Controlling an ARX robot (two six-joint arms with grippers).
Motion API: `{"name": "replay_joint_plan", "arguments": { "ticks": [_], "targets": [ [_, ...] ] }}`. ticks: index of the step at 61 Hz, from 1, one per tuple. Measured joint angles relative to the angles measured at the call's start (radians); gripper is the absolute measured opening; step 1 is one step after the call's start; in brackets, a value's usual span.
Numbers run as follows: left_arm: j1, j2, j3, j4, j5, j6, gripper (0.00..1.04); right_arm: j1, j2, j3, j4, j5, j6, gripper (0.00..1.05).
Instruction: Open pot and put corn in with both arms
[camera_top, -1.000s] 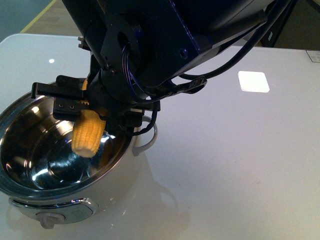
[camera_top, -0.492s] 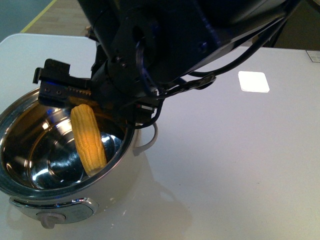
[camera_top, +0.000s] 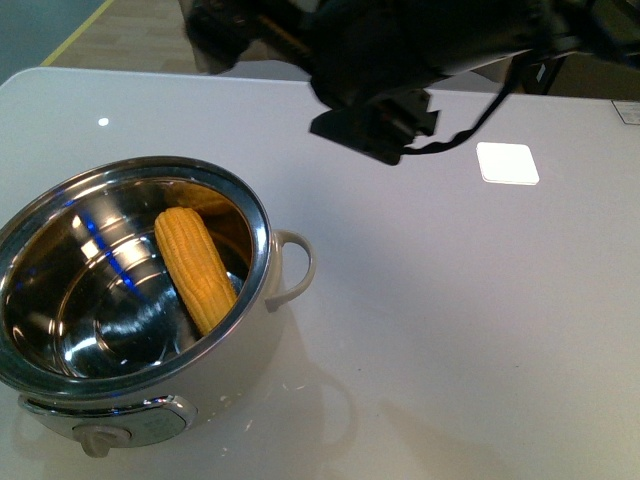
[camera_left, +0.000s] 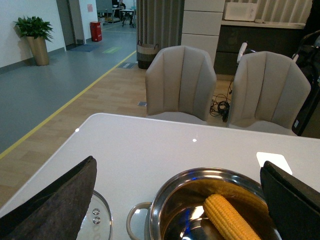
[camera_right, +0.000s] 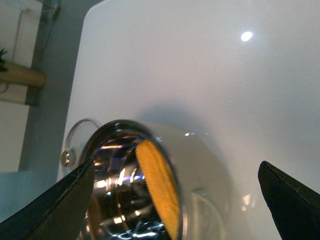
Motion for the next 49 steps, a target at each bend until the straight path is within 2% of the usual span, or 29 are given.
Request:
{"name": "replay_joint_plan", "arguments": {
  "ticks": [9,26,38,49],
  "targets": [
    [0.0,0.0,0.0,0.0,0.0,0.0,0.98,-0.113,-0.155,-0.132,0.004,0.056,-0.119,0.96],
    [0.0,0.0,0.0,0.0,0.0,0.0,0.98,-0.253,-0.483,-0.394,0.018,0.031,-0.333,0.96],
    [0.0,0.0,0.0,0.0,0.0,0.0,0.98,-0.309,-0.751,-0.562,-0.027,0.031,-0.417,0.96],
    [0.0,0.0,0.0,0.0,0.0,0.0,0.98,-0.33,-1.033,-0.694,-0.149,0.038,-0.473,0.96]
  ]
}}
